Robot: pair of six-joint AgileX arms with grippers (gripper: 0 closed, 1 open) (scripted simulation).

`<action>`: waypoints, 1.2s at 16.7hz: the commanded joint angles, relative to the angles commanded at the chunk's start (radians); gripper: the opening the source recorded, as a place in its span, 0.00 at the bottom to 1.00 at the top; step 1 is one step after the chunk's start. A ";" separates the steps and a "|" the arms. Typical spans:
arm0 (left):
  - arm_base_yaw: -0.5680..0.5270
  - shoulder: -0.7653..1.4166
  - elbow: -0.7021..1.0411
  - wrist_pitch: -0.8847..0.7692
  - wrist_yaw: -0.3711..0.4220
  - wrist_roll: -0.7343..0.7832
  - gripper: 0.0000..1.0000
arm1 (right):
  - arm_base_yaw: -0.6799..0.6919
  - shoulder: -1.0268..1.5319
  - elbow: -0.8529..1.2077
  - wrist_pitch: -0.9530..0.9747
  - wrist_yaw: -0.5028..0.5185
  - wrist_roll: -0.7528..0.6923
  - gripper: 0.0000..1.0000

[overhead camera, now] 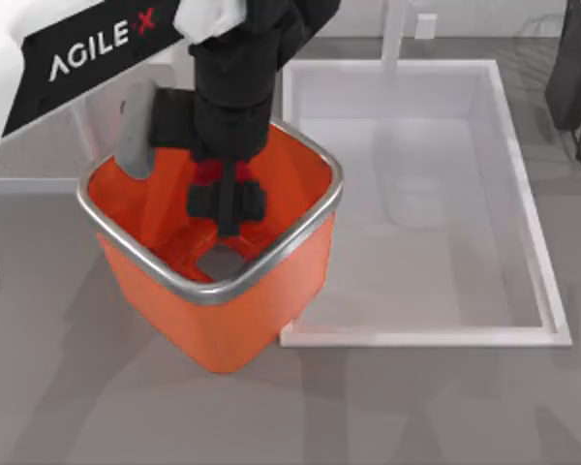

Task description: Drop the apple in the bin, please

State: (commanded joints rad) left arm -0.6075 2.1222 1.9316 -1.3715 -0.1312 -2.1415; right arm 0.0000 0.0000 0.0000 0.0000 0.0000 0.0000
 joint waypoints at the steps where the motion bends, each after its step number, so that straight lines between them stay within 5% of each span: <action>1: 0.001 -0.001 -0.019 0.018 0.000 0.002 0.00 | 0.000 0.000 0.000 0.000 0.000 0.000 1.00; 12: 0.010 -0.005 -0.154 0.146 -0.001 0.008 0.00 | 0.000 0.000 0.000 0.000 0.000 0.000 1.00; 20: 0.010 -0.005 -0.154 0.146 -0.001 0.008 0.60 | 0.000 0.000 0.000 0.000 0.000 0.000 1.00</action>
State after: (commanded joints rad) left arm -0.5972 2.1167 1.7777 -1.2258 -0.1326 -2.1333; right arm 0.0000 0.0000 0.0000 0.0000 0.0000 0.0000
